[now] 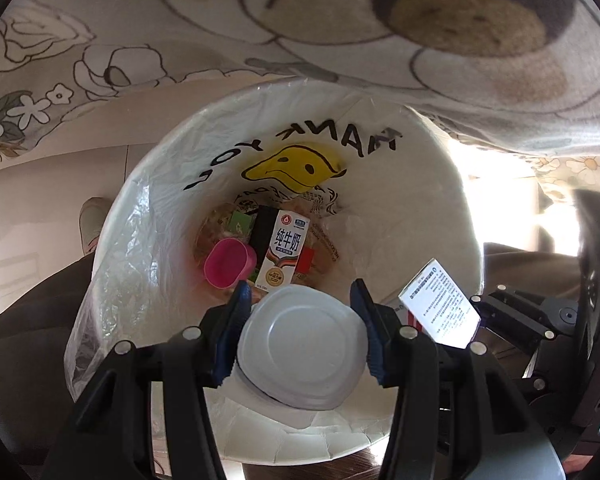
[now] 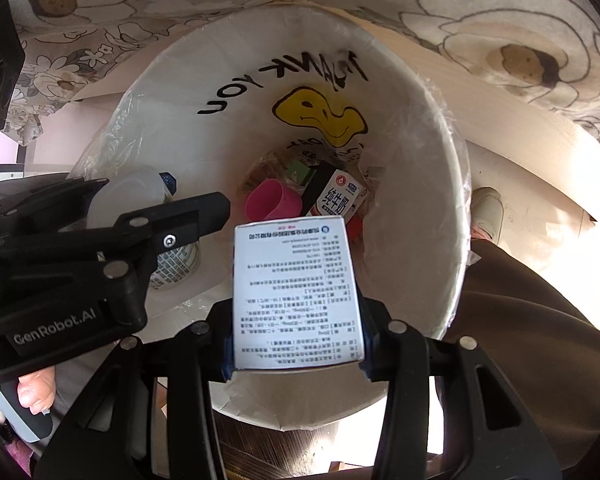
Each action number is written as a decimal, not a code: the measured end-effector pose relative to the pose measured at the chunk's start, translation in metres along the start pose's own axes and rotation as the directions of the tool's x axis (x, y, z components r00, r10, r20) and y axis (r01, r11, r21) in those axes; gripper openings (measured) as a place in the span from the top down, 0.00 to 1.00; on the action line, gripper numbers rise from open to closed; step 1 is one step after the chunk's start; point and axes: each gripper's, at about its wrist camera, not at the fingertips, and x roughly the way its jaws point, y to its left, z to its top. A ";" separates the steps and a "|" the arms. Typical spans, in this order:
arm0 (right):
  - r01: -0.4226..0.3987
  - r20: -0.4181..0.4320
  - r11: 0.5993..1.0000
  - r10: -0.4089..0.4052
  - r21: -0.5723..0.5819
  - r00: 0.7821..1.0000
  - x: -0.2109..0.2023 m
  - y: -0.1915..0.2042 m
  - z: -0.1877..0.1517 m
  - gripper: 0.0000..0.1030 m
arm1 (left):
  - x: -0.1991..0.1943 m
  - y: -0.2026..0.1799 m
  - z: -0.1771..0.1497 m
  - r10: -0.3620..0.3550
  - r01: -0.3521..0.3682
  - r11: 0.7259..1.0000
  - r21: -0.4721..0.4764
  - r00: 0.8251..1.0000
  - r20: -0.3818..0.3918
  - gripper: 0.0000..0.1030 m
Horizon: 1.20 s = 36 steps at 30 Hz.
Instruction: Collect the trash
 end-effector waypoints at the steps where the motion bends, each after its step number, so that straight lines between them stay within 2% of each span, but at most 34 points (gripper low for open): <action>1: 0.010 0.003 1.000 -0.010 -0.007 1.000 0.001 0.001 0.001 0.55 | 0.002 0.000 -0.001 0.003 -0.003 1.000 0.000 1.000 -0.006 0.48; 6: 0.033 -0.004 0.999 -0.033 -0.025 0.999 0.004 0.004 0.001 0.51 | 0.008 -0.003 -0.001 0.022 -0.021 1.000 0.020 0.999 -0.028 0.47; 7: 0.037 -0.007 0.999 -0.037 -0.023 0.999 0.004 0.004 0.001 0.48 | 0.009 -0.004 -0.001 0.016 -0.016 1.000 0.020 0.999 -0.031 0.45; 8: 0.052 -0.004 0.998 -0.052 -0.020 0.999 0.005 0.005 0.001 0.46 | 0.008 -0.004 -0.001 0.017 -0.016 1.000 0.019 0.999 -0.027 0.39; 10: 0.056 0.003 0.998 -0.056 -0.014 0.998 0.004 0.003 0.001 0.44 | 0.005 -0.006 -0.002 0.019 -0.019 0.999 0.026 1.000 -0.010 0.38; 26: 0.043 0.016 0.999 -0.043 -0.019 0.999 -0.002 0.004 0.003 0.43 | 0.001 -0.007 -0.004 0.056 -0.056 0.998 0.041 0.998 -0.006 0.38; 31: 0.052 0.053 0.998 -0.050 -0.044 0.997 -0.023 0.010 -0.002 0.44 | -0.016 -0.010 -0.010 0.126 -0.128 0.989 0.071 0.992 0.032 0.38; 34: 0.053 0.075 0.996 -0.048 -0.065 0.996 -0.039 0.014 -0.005 0.44 | -0.042 -0.017 -0.015 0.157 -0.166 0.981 0.101 0.984 0.089 0.38; 36: 0.043 0.097 0.996 -0.035 -0.078 0.995 -0.055 0.018 -0.009 0.44 | -0.066 -0.023 -0.020 0.186 -0.205 0.970 0.128 0.972 0.147 0.38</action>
